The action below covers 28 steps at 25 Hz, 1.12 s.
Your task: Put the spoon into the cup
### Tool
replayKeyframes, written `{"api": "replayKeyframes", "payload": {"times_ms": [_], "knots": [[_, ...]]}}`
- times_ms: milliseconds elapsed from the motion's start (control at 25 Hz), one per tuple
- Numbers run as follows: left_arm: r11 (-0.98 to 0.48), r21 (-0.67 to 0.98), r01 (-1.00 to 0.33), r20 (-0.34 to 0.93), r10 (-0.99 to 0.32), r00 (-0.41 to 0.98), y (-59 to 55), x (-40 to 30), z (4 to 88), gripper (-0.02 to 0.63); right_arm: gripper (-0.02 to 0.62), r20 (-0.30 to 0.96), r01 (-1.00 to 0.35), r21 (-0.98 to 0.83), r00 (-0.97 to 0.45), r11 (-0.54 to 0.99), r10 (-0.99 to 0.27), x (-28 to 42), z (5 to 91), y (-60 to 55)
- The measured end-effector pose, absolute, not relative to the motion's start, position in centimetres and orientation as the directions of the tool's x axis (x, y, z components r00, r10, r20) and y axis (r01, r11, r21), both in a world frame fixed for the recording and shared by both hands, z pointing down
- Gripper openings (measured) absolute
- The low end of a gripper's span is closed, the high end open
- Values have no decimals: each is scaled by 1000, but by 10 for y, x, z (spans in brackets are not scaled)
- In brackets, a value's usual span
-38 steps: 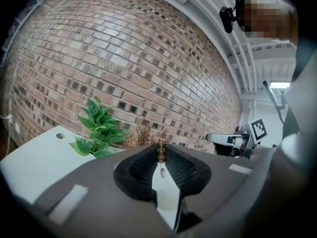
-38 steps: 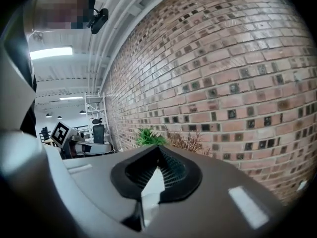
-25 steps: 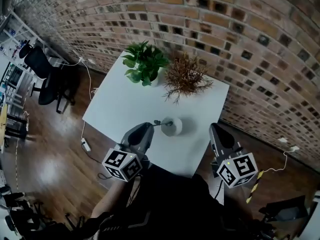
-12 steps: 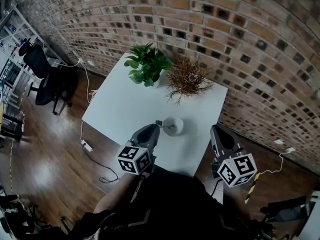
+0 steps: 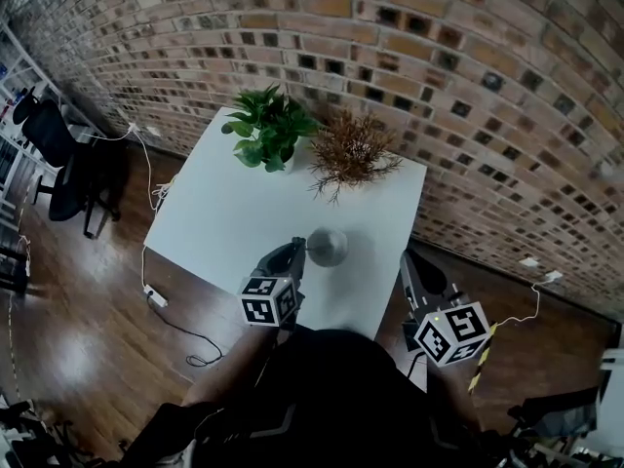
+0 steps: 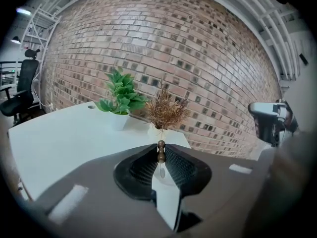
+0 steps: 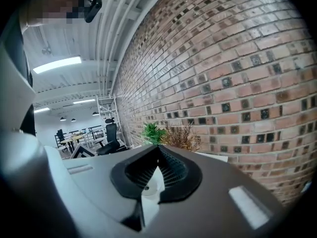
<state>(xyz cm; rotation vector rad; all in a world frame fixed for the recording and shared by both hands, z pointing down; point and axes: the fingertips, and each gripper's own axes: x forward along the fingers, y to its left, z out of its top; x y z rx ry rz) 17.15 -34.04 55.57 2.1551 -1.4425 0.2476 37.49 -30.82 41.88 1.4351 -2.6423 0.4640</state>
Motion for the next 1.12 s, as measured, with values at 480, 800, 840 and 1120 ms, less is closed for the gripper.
{"api": "replayKeyframes", "payload": {"times_ms": [480, 800, 840, 1120], "knots": [[-311, 299, -902, 515, -743, 427, -356, 174, 604, 43, 6, 231, -865, -219, -496, 452, -837, 376, 417, -302], [-318, 283, -905, 523, -740, 423, -361, 176, 613, 43, 6, 239, -871, -221, -484, 439, -842, 375, 419, -305], [-319, 278, -906, 525, -740, 421, -361, 176, 614, 43, 6, 242, -871, -220, -485, 440, -840, 374, 419, -305], [-309, 278, -910, 528, -742, 413, -362, 176, 617, 44, 6, 246, -863, -218, -500, 455, -830, 369, 419, -306]]}}
